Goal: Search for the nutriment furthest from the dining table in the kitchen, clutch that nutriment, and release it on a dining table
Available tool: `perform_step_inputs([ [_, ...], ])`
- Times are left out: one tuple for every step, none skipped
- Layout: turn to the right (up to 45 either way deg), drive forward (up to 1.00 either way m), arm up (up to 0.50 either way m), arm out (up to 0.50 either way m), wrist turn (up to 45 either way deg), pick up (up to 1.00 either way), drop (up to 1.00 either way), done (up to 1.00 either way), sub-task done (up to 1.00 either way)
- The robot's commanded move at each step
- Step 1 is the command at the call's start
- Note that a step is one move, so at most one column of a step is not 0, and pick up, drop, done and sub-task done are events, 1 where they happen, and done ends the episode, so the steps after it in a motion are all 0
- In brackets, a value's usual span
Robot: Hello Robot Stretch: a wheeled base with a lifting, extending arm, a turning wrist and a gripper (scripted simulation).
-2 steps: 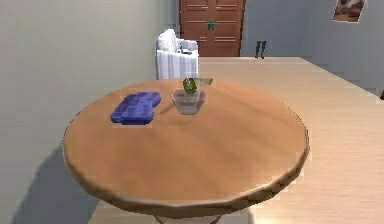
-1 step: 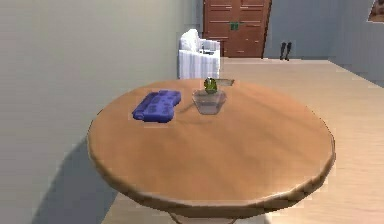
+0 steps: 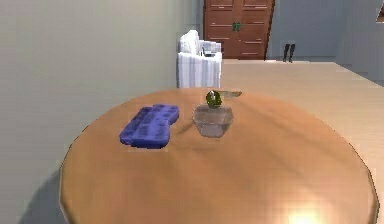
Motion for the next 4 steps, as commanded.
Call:
perform_step_inputs([
  [-45.0, 0.0, 0.0, 0.0, 0.0, 0.0, 0.0, 0.0, 0.0],
  [-21.0, 0.0, 0.0, 0.0, 0.0, 0.0, 0.0, 0.0, 0.0],
  [0.0, 0.0, 0.0, 0.48, 0.0, 0.0, 0.0, 0.0, 0.0],
  [0.0, 0.0, 0.0, 0.0, 39.0, 0.0, 0.0, 0.0, 0.0],
])
